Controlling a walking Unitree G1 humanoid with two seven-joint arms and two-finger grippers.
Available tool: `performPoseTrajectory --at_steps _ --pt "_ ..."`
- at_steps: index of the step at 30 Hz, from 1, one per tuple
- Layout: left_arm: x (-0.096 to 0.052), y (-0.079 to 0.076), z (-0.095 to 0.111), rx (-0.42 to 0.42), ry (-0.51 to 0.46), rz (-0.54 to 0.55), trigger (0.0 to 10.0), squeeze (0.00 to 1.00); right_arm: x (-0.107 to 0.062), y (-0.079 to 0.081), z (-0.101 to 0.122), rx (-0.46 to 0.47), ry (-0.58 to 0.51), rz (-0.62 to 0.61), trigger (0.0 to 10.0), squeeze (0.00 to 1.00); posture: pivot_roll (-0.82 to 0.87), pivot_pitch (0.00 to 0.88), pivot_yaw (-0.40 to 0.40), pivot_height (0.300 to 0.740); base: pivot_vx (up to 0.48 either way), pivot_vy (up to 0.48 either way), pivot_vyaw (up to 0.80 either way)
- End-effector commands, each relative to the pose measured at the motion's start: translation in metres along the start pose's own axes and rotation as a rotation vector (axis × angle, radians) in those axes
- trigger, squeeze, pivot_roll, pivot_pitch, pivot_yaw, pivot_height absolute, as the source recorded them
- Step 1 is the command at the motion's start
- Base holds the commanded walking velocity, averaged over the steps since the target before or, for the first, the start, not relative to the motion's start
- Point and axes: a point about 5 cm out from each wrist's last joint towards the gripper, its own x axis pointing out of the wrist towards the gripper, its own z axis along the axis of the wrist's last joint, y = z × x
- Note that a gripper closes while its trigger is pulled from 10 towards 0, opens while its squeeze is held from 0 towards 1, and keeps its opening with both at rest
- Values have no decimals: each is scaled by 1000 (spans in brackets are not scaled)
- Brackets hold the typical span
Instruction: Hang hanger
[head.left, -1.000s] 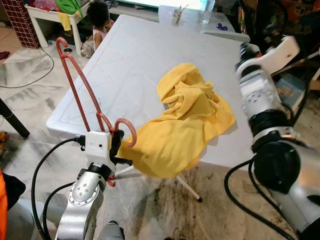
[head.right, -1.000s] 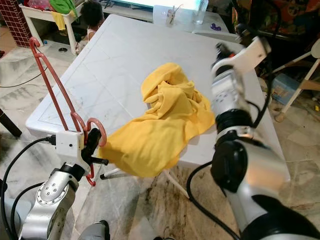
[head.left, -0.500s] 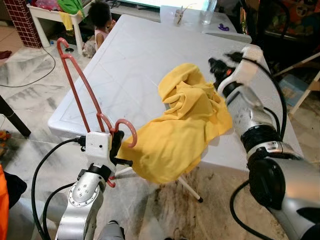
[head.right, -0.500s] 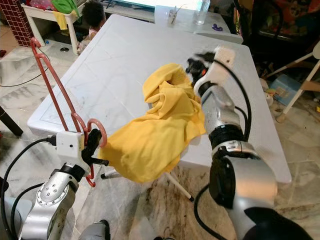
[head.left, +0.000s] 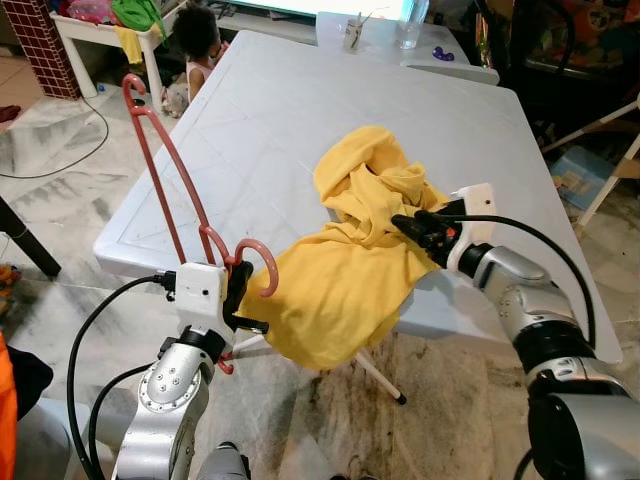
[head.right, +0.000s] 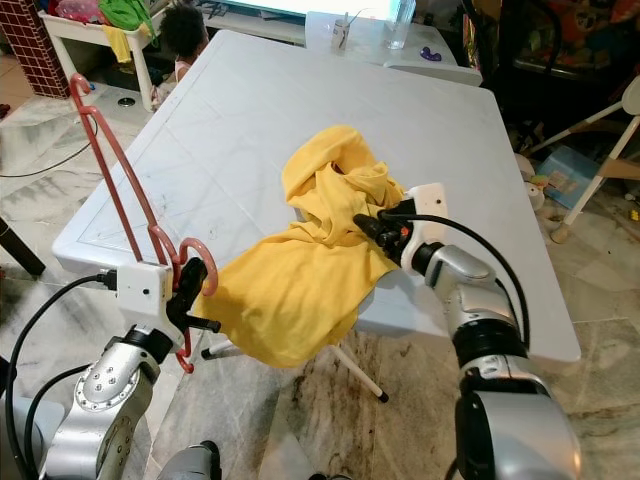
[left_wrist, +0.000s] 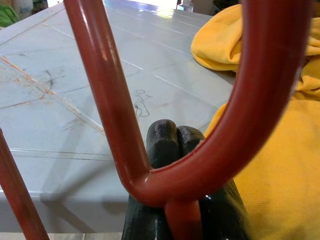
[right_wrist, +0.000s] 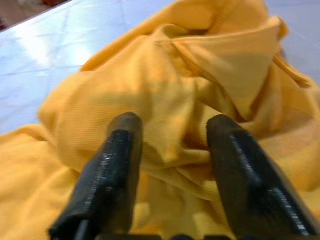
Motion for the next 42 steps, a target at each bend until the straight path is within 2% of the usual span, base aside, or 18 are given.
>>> performPoseTrajectory --at_steps 1,7,11,13,17,26,27,34,37,38,39,40,41,42 --pt "2 -4 -1 -4 4 -19 10000 0 -7 -4 3 -5 0 1 10000 1000 207 150 -112 740 0 0 0" --pt "4 -4 -1 -5 4 -23 10000 0 -15 1 11 15 -33 79 10000 1000 202 152 -109 740 0 0 0" --pt "3 -4 -1 -4 4 -26 10000 0 -25 8 7 -21 14 188 10000 1000 201 152 -108 740 0 0 0" --pt "4 -3 -2 -4 6 -28 10000 0 -30 12 0 -69 57 236 10000 1000 196 153 -105 740 0 0 0" --pt "4 -4 -2 -4 7 -32 10000 0 -29 12 -11 -61 92 193 10000 1000 194 153 -105 740 0 0 0" --pt "3 -3 -2 -1 9 -36 10000 0 -20 27 -42 -43 156 131 10000 1000 193 160 -100 740 0 0 0" --pt "3 -3 -3 1 12 -38 10000 0 -16 33 -49 -61 169 107 10000 1000 195 161 -99 740 0 0 0" --pt "2 -2 -3 4 16 -40 10000 0 -5 48 -58 -111 184 60 10000 1000 198 165 -95 740 0 0 0" --pt "2 -2 -2 4 16 -43 10000 0 1 57 -70 -164 226 16 10000 1000 198 164 -98 740 0 0 0" --pt "2 -3 -2 4 16 -44 10000 0 3 60 -75 -169 240 -11 10000 839 198 163 -98 740 0 0 0" --pt "2 -3 -2 4 16 -44 10000 0 3 60 -75 -169 240 -11 10000 839 198 163 -98 740 0 0 0" --pt "3 -3 -2 4 15 -45 10000 0 4 61 -80 -170 251 -34 10000 494 201 162 -100 740 0 0 0" --pt "3 -3 -2 4 14 -45 10000 0 5 62 -81 -170 252 -45 0 220 201 162 -100 740 0 0 0" --pt "3 -3 -2 3 13 -45 10000 0 5 64 -83 -166 257 -47 0 0 201 162 -100 740 0 0 0"
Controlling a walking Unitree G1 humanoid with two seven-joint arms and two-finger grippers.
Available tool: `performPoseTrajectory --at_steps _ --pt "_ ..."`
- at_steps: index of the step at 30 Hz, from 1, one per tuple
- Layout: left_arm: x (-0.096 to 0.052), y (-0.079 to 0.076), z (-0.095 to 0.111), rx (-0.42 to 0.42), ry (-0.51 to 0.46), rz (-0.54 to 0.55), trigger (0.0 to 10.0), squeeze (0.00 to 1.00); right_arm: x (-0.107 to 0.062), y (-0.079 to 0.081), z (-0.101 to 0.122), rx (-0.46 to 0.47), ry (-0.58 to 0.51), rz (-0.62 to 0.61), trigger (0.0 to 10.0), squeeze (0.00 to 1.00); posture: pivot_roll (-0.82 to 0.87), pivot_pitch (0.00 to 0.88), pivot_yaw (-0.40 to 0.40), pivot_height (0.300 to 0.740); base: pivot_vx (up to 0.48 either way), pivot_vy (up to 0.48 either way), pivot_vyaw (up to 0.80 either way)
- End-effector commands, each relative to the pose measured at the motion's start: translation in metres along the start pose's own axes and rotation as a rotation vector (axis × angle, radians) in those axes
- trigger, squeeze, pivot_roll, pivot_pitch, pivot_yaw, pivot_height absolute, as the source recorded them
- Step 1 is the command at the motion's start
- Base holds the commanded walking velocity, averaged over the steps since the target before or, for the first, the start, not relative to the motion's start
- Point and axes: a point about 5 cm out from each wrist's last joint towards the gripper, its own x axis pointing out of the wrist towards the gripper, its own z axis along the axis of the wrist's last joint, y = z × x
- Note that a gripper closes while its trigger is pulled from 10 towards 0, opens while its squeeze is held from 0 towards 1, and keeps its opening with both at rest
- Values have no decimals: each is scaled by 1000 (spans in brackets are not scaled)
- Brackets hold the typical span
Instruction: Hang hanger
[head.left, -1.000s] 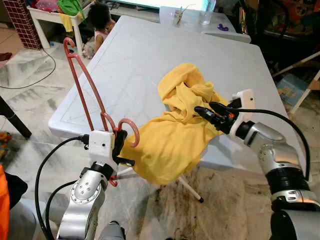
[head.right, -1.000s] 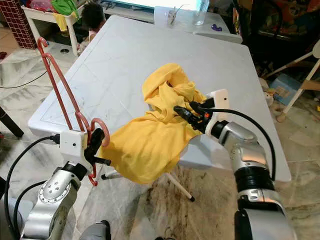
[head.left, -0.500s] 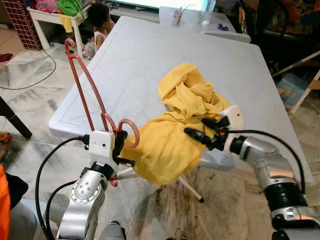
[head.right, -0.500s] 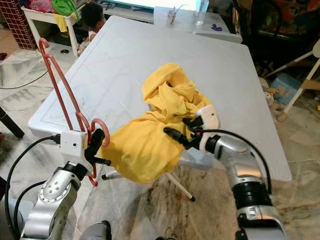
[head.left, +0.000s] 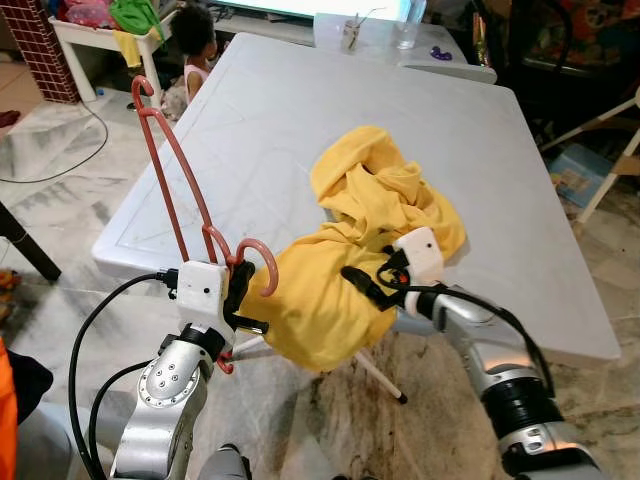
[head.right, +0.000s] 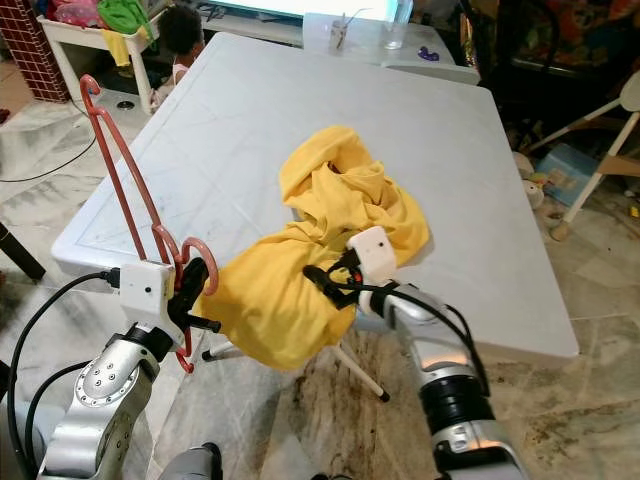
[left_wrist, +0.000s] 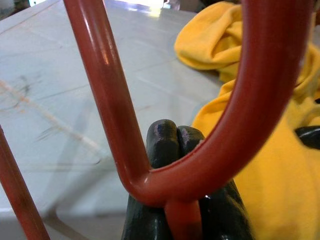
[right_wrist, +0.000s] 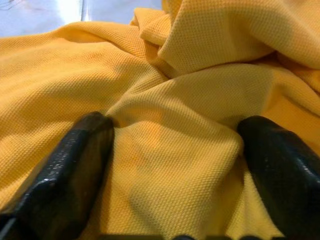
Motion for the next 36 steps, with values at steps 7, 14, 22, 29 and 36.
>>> performPoseTrajectory --at_steps 7,14,22,29,36 --pt "1 -4 2 1 -5 -16 10000 0 1 7 -36 75 155 -83 0 0 205 161 -102 740 0 0 0" --pt "1 -5 2 3 -5 -19 10000 0 9 -7 -32 304 132 -222 0 0 205 163 -98 740 0 0 0" --pt "0 -4 2 5 -5 -16 10000 0 18 -9 -25 361 122 -264 0 0 212 164 -99 740 0 0 0" --pt "-2 -3 2 6 -4 -12 10000 0 24 -9 -19 435 108 -297 0 0 216 167 -97 740 0 0 0" --pt "-2 -4 1 8 0 -18 10000 0 31 -21 10 581 3 -349 0 0 217 171 -96 740 0 0 0"
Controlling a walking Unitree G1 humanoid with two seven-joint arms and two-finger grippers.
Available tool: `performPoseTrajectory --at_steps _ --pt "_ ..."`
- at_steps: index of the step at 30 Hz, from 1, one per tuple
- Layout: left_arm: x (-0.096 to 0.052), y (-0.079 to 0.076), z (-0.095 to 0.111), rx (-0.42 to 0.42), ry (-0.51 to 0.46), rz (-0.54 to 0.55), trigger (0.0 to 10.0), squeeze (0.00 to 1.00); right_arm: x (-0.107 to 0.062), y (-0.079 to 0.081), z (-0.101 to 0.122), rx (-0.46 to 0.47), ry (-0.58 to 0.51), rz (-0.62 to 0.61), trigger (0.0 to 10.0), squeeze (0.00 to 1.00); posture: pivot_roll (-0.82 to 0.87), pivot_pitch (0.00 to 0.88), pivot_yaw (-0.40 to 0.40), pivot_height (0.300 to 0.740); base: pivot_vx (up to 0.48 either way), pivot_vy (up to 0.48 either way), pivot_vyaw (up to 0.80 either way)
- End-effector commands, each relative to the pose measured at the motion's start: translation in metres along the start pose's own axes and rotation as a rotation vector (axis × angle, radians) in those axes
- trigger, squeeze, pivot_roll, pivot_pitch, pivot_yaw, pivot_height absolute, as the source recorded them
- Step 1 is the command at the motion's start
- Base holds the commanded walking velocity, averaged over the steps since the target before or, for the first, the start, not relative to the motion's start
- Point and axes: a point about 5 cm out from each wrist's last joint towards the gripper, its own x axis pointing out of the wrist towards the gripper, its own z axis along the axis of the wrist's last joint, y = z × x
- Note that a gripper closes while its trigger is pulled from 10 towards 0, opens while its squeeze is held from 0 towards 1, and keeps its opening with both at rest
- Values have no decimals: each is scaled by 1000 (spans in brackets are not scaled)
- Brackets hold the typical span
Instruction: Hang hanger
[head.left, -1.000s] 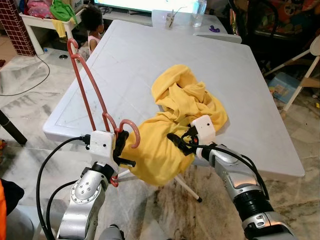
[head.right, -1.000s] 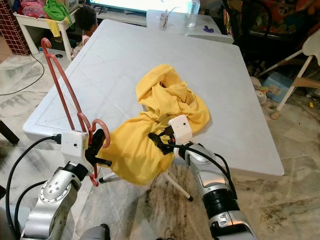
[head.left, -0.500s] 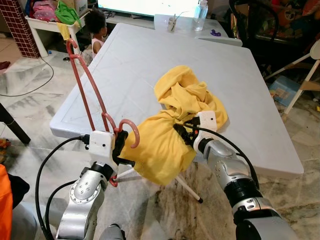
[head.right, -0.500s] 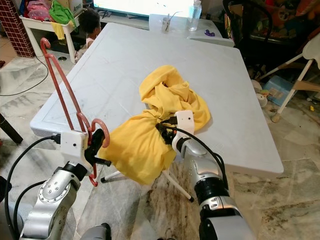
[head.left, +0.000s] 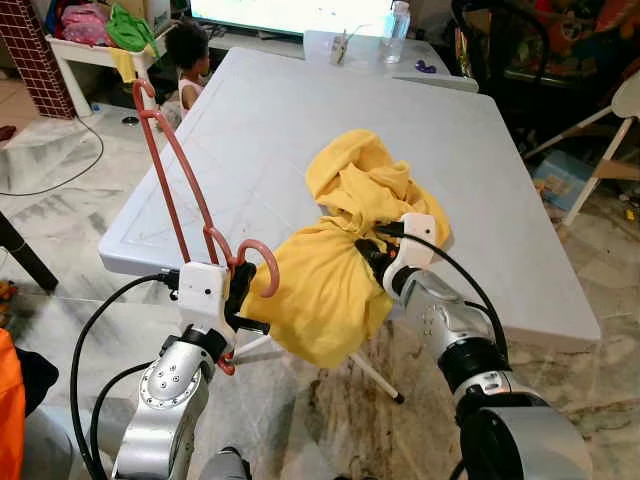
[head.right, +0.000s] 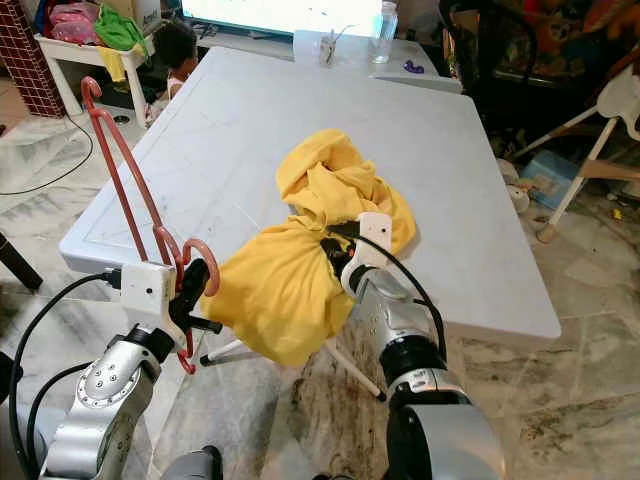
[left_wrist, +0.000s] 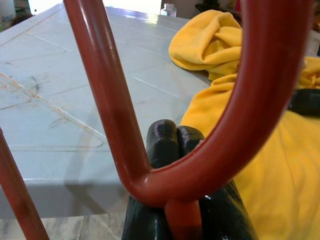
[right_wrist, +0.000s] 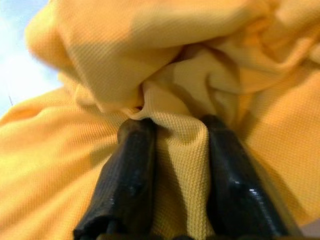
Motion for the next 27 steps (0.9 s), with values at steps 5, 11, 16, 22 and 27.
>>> performPoseTrajectory --at_steps 5,11,16,22,27 --pt "-1 -4 2 9 -2 -23 10000 0 3 -7 33 172 -97 -60 0 0 219 171 -90 740 0 0 0" --pt "0 -4 2 15 3 -36 10000 0 3 2 95 273 -282 -36 0 0 227 151 -86 740 0 0 0" --pt "2 -4 2 25 2 -49 10000 0 -6 11 152 348 -466 2 0 0 233 129 -87 740 0 0 0" --pt "4 -2 2 29 1 -41 10000 0 -18 19 191 364 -613 57 0 0 236 130 -90 740 0 0 0" --pt "1 -4 0 24 5 -31 10000 0 -6 25 156 43 -495 82 9647 0 239 142 -95 740 0 0 0"
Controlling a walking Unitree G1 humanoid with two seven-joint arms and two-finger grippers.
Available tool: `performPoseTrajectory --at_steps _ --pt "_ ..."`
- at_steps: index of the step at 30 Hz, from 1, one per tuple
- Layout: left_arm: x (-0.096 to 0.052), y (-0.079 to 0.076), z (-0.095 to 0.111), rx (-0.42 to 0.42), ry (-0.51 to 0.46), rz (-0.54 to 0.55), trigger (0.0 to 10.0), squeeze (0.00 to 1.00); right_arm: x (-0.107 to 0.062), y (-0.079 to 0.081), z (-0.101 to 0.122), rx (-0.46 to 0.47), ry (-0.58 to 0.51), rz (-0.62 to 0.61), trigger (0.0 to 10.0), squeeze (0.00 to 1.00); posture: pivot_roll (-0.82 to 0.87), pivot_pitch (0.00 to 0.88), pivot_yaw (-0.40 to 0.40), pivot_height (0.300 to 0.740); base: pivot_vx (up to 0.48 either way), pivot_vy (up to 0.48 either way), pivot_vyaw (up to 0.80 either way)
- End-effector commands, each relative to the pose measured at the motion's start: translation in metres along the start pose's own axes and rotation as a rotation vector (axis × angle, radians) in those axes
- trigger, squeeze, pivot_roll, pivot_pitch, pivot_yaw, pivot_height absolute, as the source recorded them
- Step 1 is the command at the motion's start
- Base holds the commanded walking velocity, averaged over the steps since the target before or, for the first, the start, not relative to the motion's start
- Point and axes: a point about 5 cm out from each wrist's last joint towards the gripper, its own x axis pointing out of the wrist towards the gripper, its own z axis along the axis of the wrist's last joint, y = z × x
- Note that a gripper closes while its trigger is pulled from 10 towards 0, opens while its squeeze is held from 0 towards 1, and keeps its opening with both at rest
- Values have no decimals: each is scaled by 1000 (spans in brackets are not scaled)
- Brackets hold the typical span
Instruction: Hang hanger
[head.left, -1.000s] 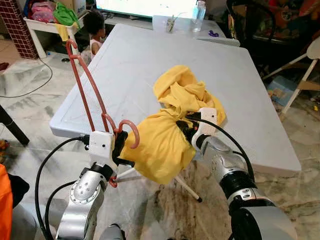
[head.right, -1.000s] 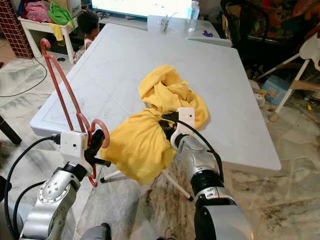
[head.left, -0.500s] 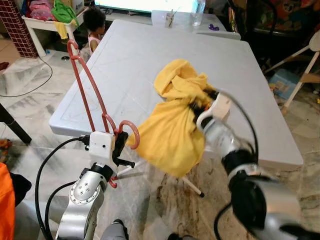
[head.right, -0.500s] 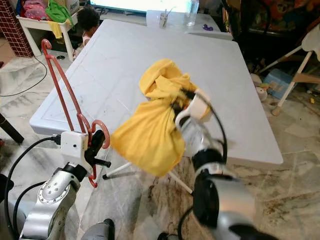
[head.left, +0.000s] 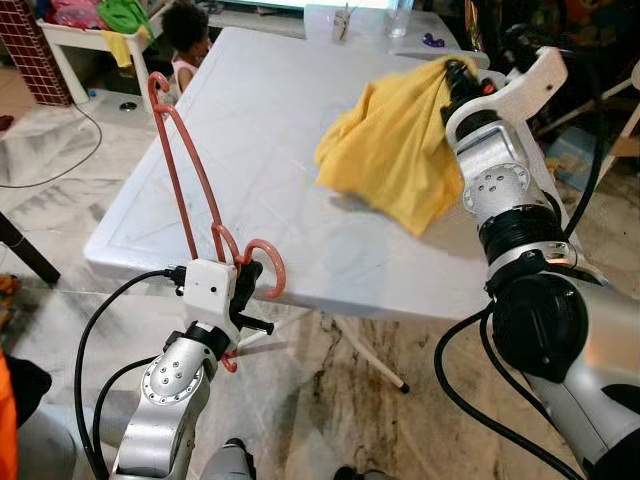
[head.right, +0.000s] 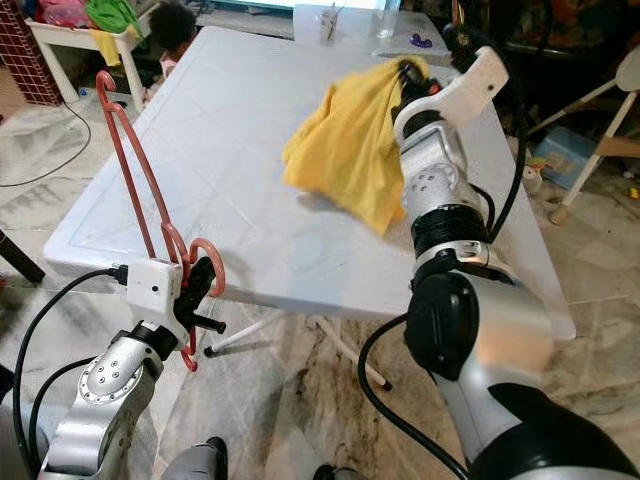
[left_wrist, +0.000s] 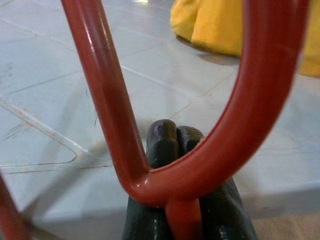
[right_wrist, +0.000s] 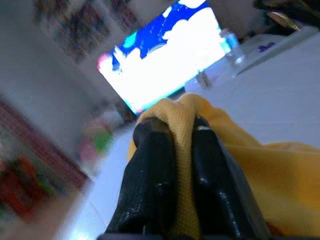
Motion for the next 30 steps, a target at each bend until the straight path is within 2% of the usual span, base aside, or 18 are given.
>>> performPoseTrajectory --at_steps 1,2,3,4,6,7,9,10,11,13,17,22,26,30 --pt "-1 -2 -2 3 6 3 10000 0 -9 -3 -32 -197 136 61 10000 0 239 142 -95 740 0 0 0" --pt "-2 -2 -2 4 6 3 10000 0 -14 -4 -43 -272 190 113 10000 94 239 142 -95 740 0 0 0" --pt "-2 -2 -2 5 6 4 10000 0 -17 -4 -51 -314 224 150 10000 94 239 142 -95 740 0 0 0" --pt "-2 -2 -2 4 6 7 10000 0 -26 -10 -67 -418 309 228 10000 1000 235 149 -94 740 0 0 0" --pt "-2 -1 -2 3 6 9 10000 0 -36 -19 -80 -549 404 291 10000 1000 231 152 -91 740 0 0 0" --pt "-2 -1 -2 3 7 9 10000 0 -42 -29 -85 -624 449 319 10000 1000 231 152 -91 740 0 0 0" --pt "-2 -1 -2 3 7 6 10000 0 -45 -34 -84 -641 462 344 10000 1000 220 157 -87 740 0 0 0" --pt "-2 -1 -2 4 9 2 10000 0 -49 -37 -80 -666 469 409 10000 1000 220 157 -87 740 0 0 0" --pt "-2 -1 -2 4 9 2 10000 0 -49 -37 -80 -666 469 409 10000 1000 220 157 -87 740 0 0 0" --pt "-1 -1 -2 3 10 -1 10000 0 -52 -38 -73 -697 467 491 10000 1000 207 160 -82 740 0 0 0" --pt "1 -3 -3 0 12 -11 10000 0 -60 -38 -54 -706 416 617 10000 1000 183 162 -78 740 0 0 0" --pt "4 -6 -3 -5 9 -20 10000 0 -65 -48 -42 -715 425 620 10000 1000 175 161 -81 740 0 0 0" --pt "5 -6 -3 -8 8 -21 10000 0 -68 -51 -28 -666 379 591 10000 1000 168 161 -87 740 0 0 0" --pt "4 -4 -4 -10 7 -15 10000 0 -76 -60 -24 -619 311 485 10000 1000 160 163 -84 740 0 0 0"
